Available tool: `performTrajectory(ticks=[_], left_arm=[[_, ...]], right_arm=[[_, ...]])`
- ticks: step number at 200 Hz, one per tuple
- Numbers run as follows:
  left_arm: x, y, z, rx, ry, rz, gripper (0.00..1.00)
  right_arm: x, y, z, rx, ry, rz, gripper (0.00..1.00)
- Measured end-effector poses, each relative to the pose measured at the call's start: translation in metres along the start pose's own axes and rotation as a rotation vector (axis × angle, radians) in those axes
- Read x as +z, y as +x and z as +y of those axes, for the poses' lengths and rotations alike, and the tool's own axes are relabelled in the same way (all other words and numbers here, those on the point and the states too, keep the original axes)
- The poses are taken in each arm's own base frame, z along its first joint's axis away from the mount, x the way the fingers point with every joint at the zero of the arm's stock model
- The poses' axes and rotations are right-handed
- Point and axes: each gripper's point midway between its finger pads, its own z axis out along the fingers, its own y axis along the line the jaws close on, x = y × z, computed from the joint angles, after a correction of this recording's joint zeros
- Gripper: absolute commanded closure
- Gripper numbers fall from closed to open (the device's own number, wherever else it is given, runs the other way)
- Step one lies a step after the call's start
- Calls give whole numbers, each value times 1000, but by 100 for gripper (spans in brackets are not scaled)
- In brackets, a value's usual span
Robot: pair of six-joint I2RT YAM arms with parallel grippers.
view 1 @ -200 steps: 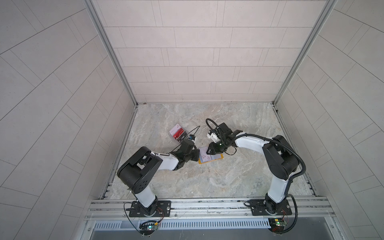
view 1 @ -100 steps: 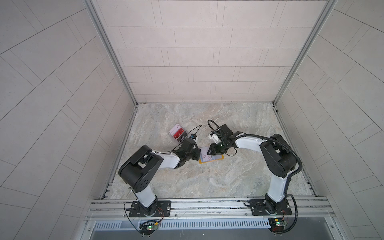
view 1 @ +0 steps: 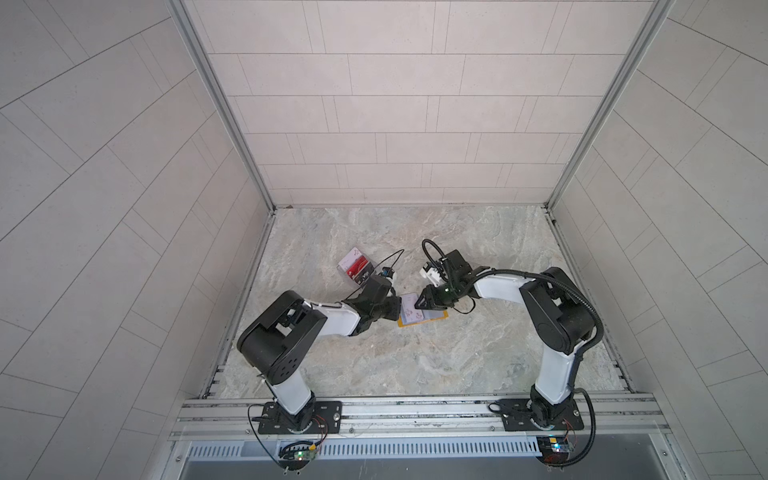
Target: Take the credit cards out of the card holder
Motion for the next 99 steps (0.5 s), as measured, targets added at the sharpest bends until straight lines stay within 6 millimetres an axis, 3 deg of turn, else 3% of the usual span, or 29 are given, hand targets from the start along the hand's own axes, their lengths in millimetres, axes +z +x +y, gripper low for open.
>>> performTrajectory(ticks=[99], left_arm=[[0,0,0,-1,-4,10,100]], right_arm=[[-3,-3,5,24,-99,-26,69]])
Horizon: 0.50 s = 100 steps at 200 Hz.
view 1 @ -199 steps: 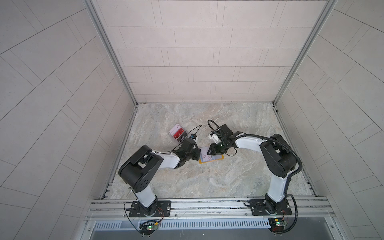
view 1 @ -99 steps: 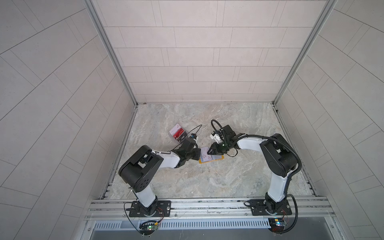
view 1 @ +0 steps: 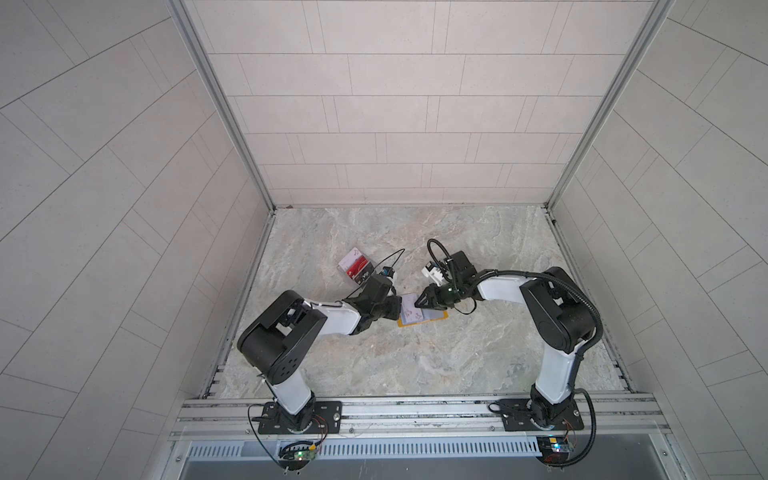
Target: Take the credit cards out of the card holder
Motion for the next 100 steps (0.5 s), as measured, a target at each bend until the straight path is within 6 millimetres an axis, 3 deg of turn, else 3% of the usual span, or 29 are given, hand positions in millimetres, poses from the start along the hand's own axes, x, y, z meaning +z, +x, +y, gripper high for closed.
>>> performTrajectory(ticks=[100], left_arm=[[0,0,0,0,0,0,100]], right_arm=[[-1,-2,11,6,-58,2,69]])
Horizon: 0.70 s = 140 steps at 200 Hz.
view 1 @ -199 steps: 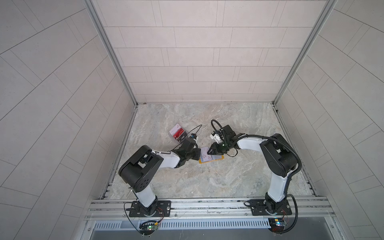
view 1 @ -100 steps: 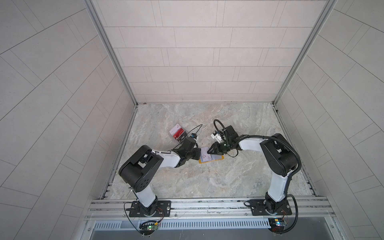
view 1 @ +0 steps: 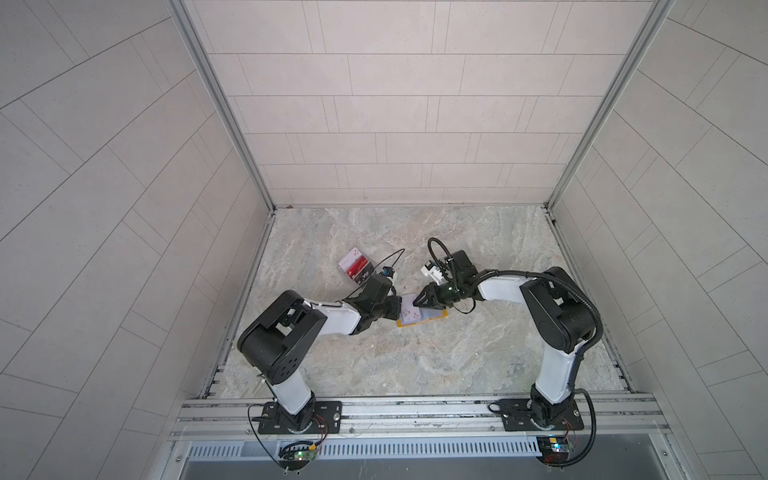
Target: Take the credit cards out of the card holder
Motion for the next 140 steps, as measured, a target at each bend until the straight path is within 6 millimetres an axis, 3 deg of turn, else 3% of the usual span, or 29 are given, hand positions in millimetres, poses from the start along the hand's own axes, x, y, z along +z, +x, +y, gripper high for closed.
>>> performTrajectory(ticks=[140], left_arm=[[0,-2,3,-1,-18,-9,100]], right_arm=[[13,-3,-1,43,-24,7,69]])
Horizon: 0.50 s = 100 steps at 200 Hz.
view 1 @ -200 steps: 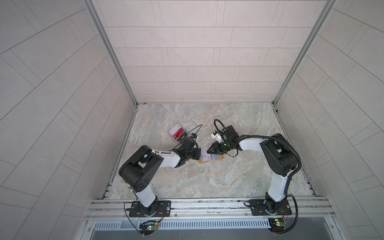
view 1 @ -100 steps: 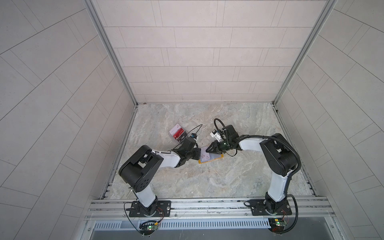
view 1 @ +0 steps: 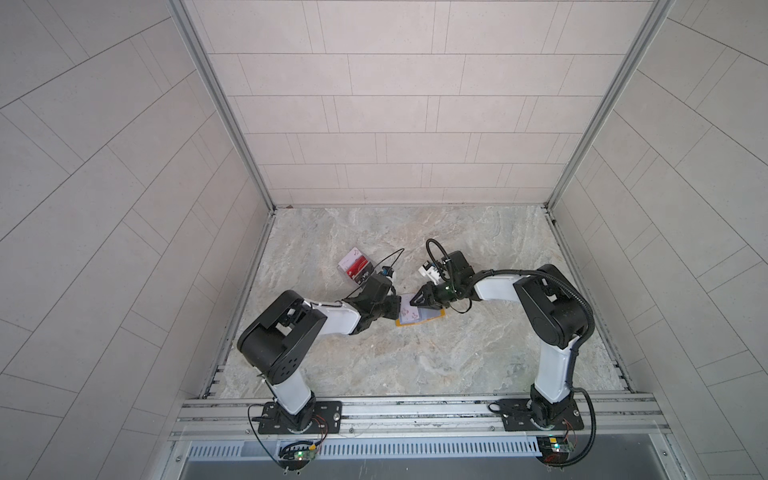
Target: Take the credit cards out of the card holder
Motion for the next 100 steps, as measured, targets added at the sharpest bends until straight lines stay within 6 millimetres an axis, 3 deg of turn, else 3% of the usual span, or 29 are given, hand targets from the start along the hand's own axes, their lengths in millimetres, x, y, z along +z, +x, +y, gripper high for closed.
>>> performTrajectory(ticks=[100], left_arm=[[2,-1,-1,0,4,-6,100]], right_arm=[[-3,3,7,-92,85,81,68]])
